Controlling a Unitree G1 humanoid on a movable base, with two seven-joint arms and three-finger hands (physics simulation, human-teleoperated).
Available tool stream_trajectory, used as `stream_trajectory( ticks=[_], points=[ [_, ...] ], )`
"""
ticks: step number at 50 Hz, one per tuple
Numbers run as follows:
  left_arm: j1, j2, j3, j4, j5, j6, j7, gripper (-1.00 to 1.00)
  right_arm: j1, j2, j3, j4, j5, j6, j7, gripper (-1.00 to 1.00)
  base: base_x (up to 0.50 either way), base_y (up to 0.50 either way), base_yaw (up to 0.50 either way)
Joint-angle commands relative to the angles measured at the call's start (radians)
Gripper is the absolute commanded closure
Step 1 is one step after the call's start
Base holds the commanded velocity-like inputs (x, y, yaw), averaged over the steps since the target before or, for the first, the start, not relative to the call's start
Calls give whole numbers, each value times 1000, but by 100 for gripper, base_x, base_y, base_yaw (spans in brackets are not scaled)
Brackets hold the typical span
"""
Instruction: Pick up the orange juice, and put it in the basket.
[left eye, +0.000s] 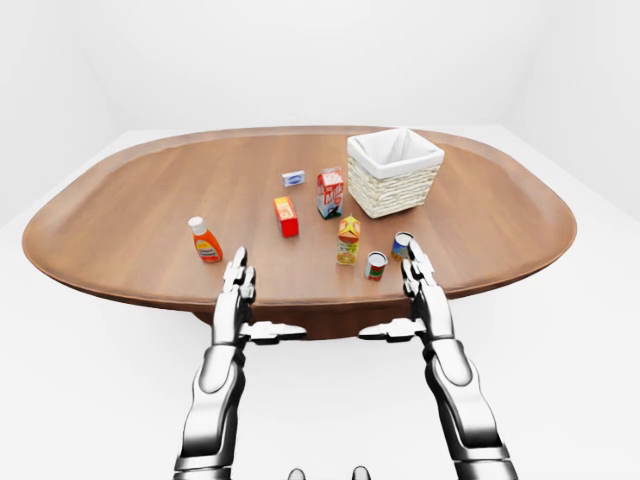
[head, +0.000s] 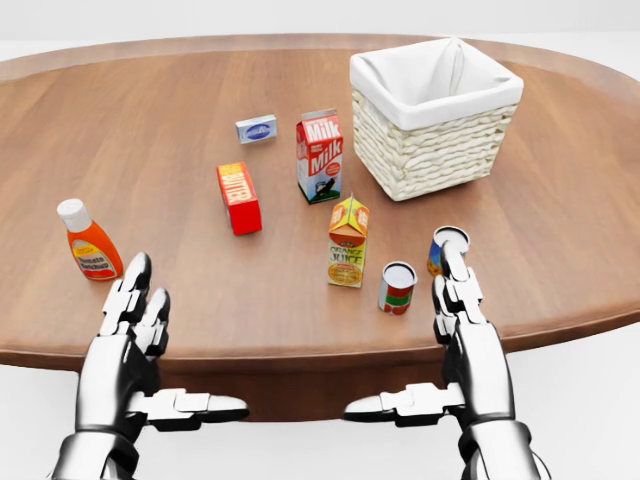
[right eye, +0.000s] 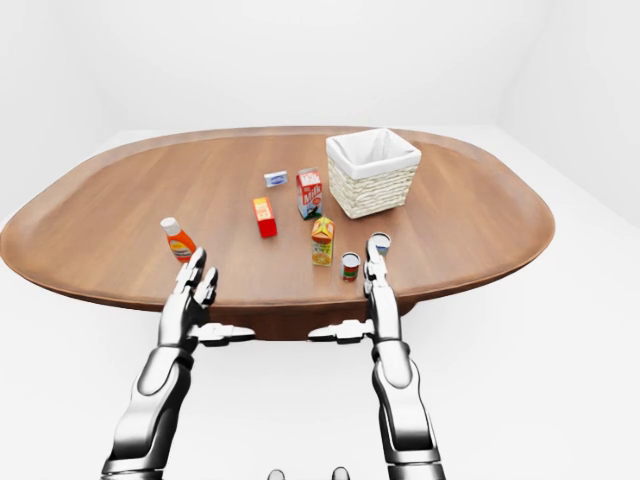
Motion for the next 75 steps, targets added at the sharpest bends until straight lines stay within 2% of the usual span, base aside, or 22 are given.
stream_trajectory(
  ticks=[1, 3, 6, 8, 14, 23, 35, 39, 51, 68, 75],
  points=[
    [16, 28, 74, -139, -173, 32, -107, -100, 56, -2, 68, -212, -53, 60, 76, -100, 0, 0, 0],
    [18, 25, 60, -140, -171, 32, -121, -100, 59, -8, 80, -234, -102, 60, 72, -100, 0, 0, 0],
    [11, 21, 38, -97, -109, 32, -106, -100, 63, -3, 81, -268, -88, 60, 97, -100, 0, 0, 0],
    [18, 21, 31, -102, -119, 32, -133, -100, 58, -4, 77, -261, -108, 60, 87, -100, 0, 0, 0],
    [42, 16, 21, -159, -114, 32, -142, -100, 66, -5, 85, -291, -108, 60, 122, -100, 9, -42, 0],
    [37, 10, 4, -105, -106, 32, -167, -100, 73, -5, 94, -293, -135, 60, 140, -100, 13, -50, 0],
    [55, 16, 12, -200, -113, 32, -168, -100, 77, -9, 110, -429, -149, 60, 148, -100, 2, -6, 0],
    [56, 15, 2, -205, -57, 32, -150, -100, 76, -9, 118, -446, -166, 60, 149, -100, 0, 0, 0],
    [55, 18, 22, -274, -70, 32, -151, -100, 66, -4, 117, -494, -172, 60, 146, -100, 0, -1, 0],
    [84, 12, 10, -323, -79, 32, -171, -100, 81, -7, 124, -550, -119, 60, 148, -100, 0, -45, 0],
    [97, 16, 11, -395, -92, 32, -174, -100, 75, -7, 129, -589, -114, 60, 150, -100, 4, -29, 0]
  ],
)
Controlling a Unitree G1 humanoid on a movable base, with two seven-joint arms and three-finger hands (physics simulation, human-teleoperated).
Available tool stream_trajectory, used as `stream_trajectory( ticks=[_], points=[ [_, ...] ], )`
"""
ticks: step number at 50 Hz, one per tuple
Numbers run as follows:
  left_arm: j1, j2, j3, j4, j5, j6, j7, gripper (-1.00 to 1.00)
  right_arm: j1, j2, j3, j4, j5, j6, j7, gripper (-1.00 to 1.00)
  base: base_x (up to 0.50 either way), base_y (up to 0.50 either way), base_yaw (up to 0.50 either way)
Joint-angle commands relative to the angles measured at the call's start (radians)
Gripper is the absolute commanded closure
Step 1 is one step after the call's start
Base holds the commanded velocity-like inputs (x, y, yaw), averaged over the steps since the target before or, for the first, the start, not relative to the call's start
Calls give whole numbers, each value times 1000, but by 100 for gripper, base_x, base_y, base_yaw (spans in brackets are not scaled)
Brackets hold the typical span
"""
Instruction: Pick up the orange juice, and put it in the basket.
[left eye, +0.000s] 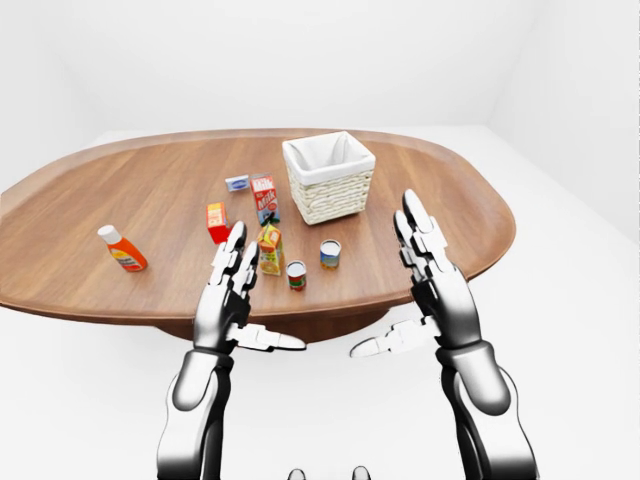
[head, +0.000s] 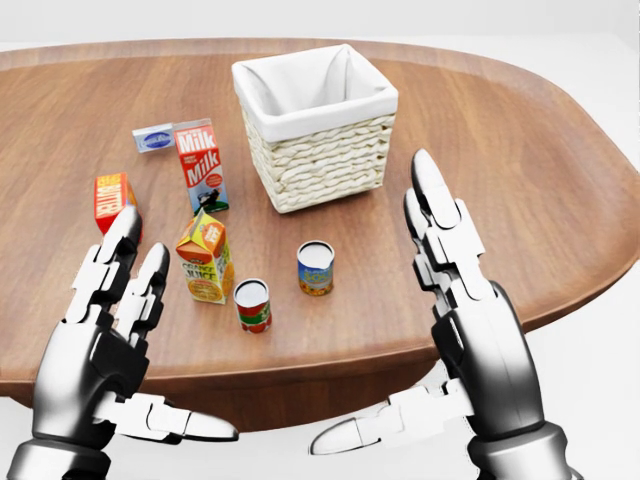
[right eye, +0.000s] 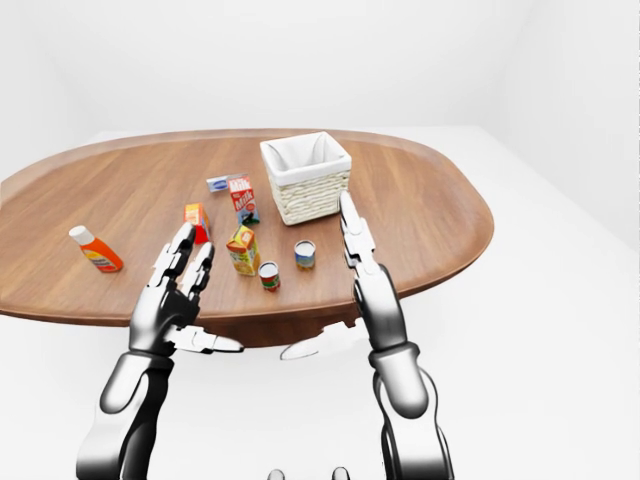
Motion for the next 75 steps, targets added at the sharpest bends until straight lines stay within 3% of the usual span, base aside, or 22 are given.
stream_trajectory(
  ticks=[1, 21, 26, 47, 66, 69, 71, 72, 75],
  points=[
    [16, 1, 0, -80, -11, 0, -6, -100, -3, -1, 3, -48, 21, 0, 2, -100, 12, -47, 0],
    [24, -7, -25, -123, -4, 0, -9, -100, -13, -2, 24, -88, 17, 0, 8, -100, 23, -26, 0],
    [20, 0, -27, -129, 36, 0, 6, -100, -4, -9, 32, -85, -9, 0, 10, -100, 43, -2, 0],
    [46, -2, -8, -250, -13, 0, -7, -100, 10, -8, 47, -80, -12, 0, 22, -100, 44, 0, 0],
    [67, -4, -4, -210, -21, 0, -26, -100, 19, -8, 61, -101, 20, 0, 23, -100, 42, 0, 0],
    [78, -1, -28, -207, 23, 0, -31, -100, 12, -7, 56, -62, 6, 0, 6, -100, 0, 0, 0],
    [87, 3, -40, -209, 23, 0, -54, -100, 11, -6, 53, -37, 9, 0, 5, -100, 0, 0, 0],
    [95, 25, -66, -201, 34, 0, -110, -100, 22, -9, 64, -44, 1, 0, 7, -100, 0, 0, 0],
    [64, 33, -46, -200, 66, 0, -135, -100, 18, -8, 69, -52, -5, 0, 8, -100, 0, 0, 0]
  ],
)
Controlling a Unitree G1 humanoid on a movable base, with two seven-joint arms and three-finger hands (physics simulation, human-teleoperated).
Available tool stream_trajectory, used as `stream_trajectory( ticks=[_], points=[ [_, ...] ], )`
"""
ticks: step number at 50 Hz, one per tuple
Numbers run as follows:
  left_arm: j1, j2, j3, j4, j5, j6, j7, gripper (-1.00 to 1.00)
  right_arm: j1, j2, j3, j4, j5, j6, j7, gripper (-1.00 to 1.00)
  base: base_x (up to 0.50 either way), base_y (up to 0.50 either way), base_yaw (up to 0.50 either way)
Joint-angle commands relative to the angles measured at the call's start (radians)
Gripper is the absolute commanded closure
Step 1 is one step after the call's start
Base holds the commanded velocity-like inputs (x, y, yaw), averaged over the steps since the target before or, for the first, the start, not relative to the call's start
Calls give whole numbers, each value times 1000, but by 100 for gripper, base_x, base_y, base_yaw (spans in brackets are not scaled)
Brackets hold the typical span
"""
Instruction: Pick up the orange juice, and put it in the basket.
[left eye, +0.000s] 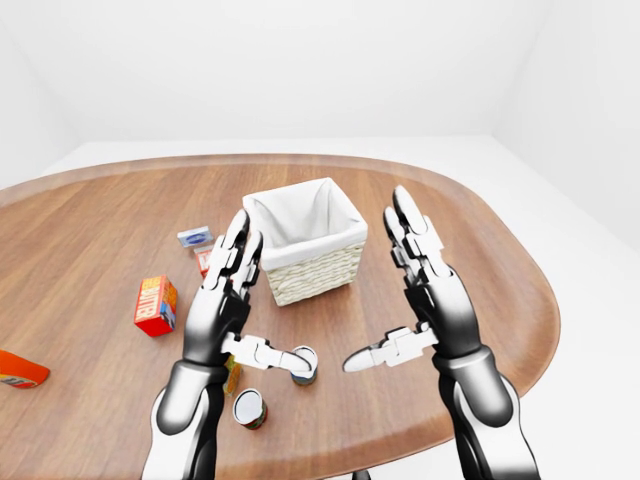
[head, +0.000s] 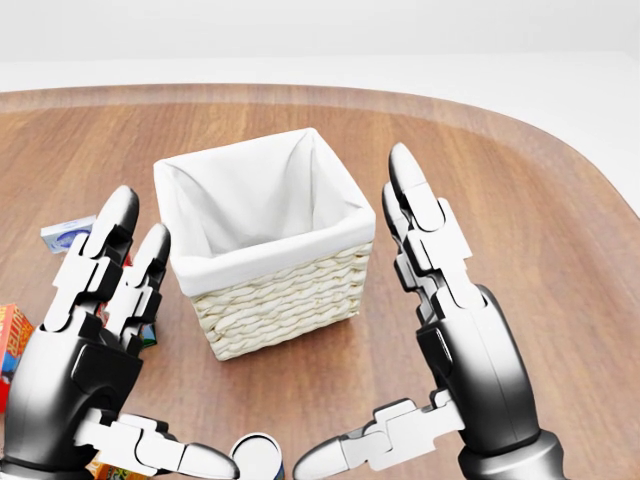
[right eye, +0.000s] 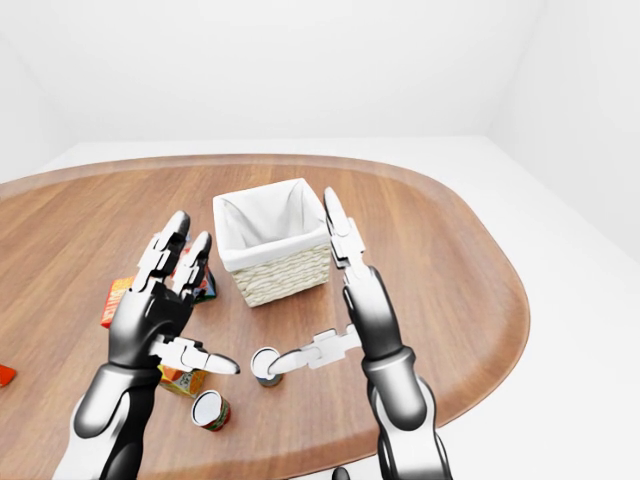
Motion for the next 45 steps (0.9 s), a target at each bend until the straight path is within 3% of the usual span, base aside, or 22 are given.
stream_trajectory(
  ticks=[1, 4, 5, 6, 11, 12, 13, 14, 15, 21, 28, 32, 38, 43, 45],
  points=[
    [-38, 37, 11, -15, 49, 0, -95, -100, 0, 0, 9, 23, -6, 0, -6, -100, 0, 0, 0],
    [-90, 47, 55, -56, 54, 0, -120, -100, 0, 1, 11, 29, -7, 0, -6, -100, 0, 0, 0],
    [-137, 362, 289, -300, 33, 0, -422, -100, 2, 5, 4, 26, -1, 0, -15, -100, 0, 0, 0],
    [-158, 334, 336, -326, 56, 0, -422, -100, 3, 5, 5, 27, -1, 0, -17, -100, 0, 0, 0],
    [-142, 228, 355, -266, 280, 0, -422, -100, 6, 3, 2, 39, 6, 0, -20, -100, 0, 0, 0],
    [-127, 220, 355, -237, 316, -49, -422, -100, 5, 4, 3, 40, 5, 0, -22, -100, 0, 0, 0],
    [-118, 212, 357, -204, 363, -156, -422, -100, 5, 3, 5, 42, 5, 0, -22, -100, 0, 0, 0],
    [-114, 199, 354, -205, 372, -153, -422, -100, 6, 3, 8, 41, 2, 0, -23, -100, 0, 0, 0],
    [-130, 200, 360, -194, 395, -175, -422, -100, 6, 3, 9, 38, 2, 0, -23, -100, 0, 0, 0],
    [-157, 227, 403, -173, 400, -175, -422, -100, 4, 4, -3, 39, 10, 0, -26, -100, 0, 0, 0],
    [-92, 203, 396, -112, 462, -175, -422, -100, 0, 4, 1, 15, 11, 0, -28, -100, 0, 0, 0],
    [-85, 206, 409, -33, 502, -175, -422, -100, 6, 3, -5, 20, 18, 0, -28, -100, 0, 0, 0],
    [-77, 216, 385, 154, 582, -175, -422, -100, 2, 7, -5, 35, 26, 0, -36, -100, 0, 0, 0],
    [-101, 264, 399, 341, 757, -175, -422, -100, 4, 4, -14, 32, 33, 0, -35, -100, 0, 0, 0],
    [-107, 283, 401, 371, 746, -175, -422, -100, 7, 5, -17, 40, 39, 0, -36, -100, 0, 0, 0]
  ],
)
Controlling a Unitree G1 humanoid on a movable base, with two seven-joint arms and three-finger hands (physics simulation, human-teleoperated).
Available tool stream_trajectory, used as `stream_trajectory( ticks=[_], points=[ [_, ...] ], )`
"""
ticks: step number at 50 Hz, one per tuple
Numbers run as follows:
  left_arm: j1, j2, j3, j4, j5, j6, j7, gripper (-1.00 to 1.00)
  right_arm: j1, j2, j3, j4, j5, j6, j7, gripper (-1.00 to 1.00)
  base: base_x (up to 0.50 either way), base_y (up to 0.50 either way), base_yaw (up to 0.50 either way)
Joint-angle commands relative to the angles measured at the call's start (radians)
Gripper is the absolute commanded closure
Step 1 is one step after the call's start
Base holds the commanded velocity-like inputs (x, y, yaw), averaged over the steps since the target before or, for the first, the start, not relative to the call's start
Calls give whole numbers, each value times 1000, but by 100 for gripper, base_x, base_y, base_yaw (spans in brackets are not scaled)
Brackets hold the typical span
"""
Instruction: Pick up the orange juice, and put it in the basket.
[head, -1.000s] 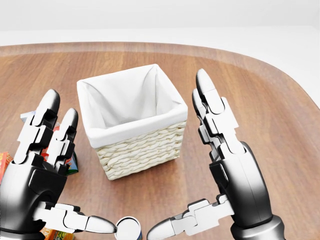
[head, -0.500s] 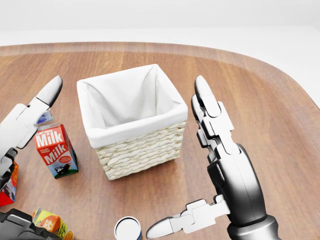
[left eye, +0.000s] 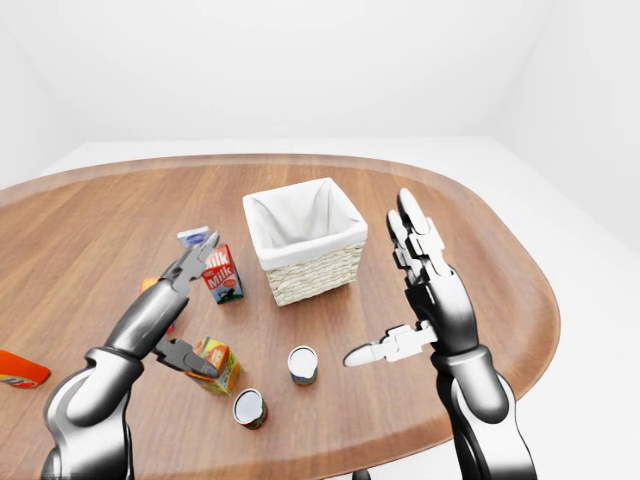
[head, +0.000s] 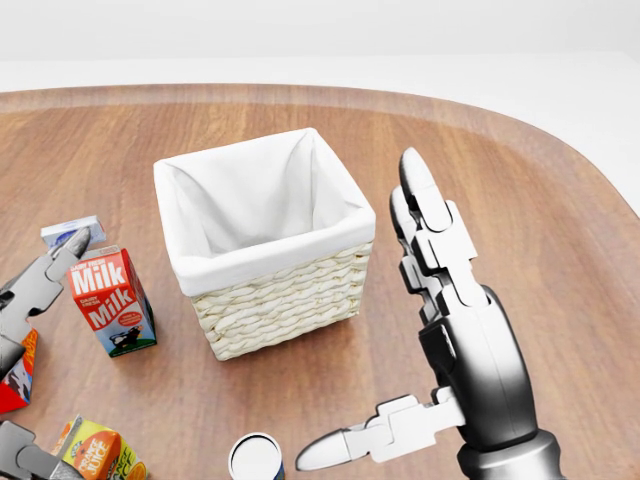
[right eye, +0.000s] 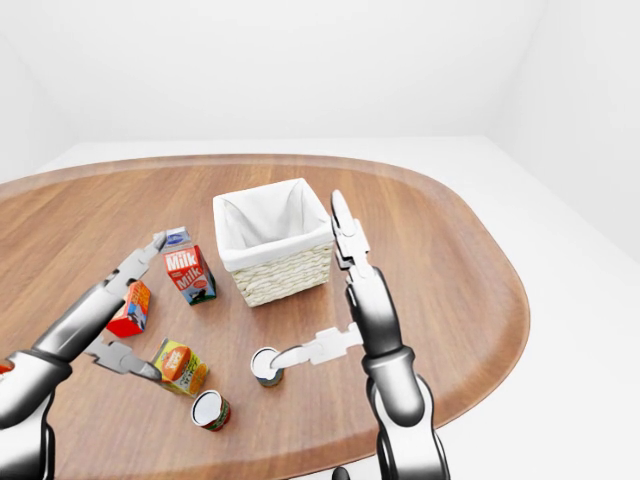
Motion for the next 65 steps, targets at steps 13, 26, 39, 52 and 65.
stream_trajectory(
  ticks=[13, 26, 39, 52, 65],
  points=[
    [10, 87, 18, 379, 290, 0, 0, -100, 1, 1, -5, -5, 22, 0, -10, -100, 0, 0, 0],
    [14, 86, 5, 415, 326, 0, 0, -100, -3, 1, -7, -17, 29, 0, -13, -100, 0, 0, 0],
    [-37, 102, -86, 550, 443, 0, 0, -100, 0, 0, -3, -22, 29, 0, -13, -100, 0, 0, 0],
    [-74, 133, -121, 642, 504, 0, 0, -100, 12, -2, -3, -16, 37, 0, -14, -100, 0, 0, 0],
    [-184, 171, -214, 885, 632, 0, 181, -100, 19, -4, -4, -22, 43, 0, -13, -100, 0, 0, 0]
  ],
)
